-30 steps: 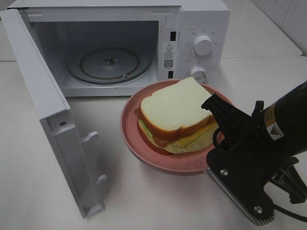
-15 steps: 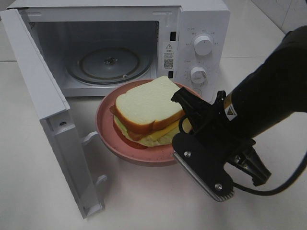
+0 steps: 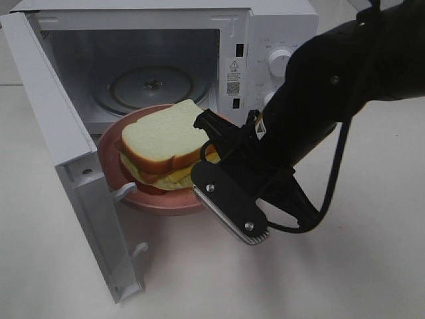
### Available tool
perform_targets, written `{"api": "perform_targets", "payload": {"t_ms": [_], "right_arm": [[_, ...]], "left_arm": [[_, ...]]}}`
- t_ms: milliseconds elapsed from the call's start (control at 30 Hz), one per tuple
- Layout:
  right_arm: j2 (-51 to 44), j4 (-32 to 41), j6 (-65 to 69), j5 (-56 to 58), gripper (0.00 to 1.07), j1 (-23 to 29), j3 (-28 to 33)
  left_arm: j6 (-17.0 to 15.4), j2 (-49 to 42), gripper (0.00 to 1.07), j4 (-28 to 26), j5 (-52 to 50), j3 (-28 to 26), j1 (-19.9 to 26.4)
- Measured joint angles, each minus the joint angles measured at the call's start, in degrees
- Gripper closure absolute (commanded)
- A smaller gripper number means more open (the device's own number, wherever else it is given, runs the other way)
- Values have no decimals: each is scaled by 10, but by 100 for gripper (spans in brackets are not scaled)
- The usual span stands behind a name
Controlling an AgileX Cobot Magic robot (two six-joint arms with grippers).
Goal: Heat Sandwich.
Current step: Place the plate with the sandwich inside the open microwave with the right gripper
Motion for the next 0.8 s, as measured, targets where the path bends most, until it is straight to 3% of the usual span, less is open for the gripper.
{"api": "perform_targets", "payload": {"t_ms": [800], "right_arm": [[129,0,-20,46,107,-9,-171]], "left_arm": [[0,0,9,0,0,0,0]]}}
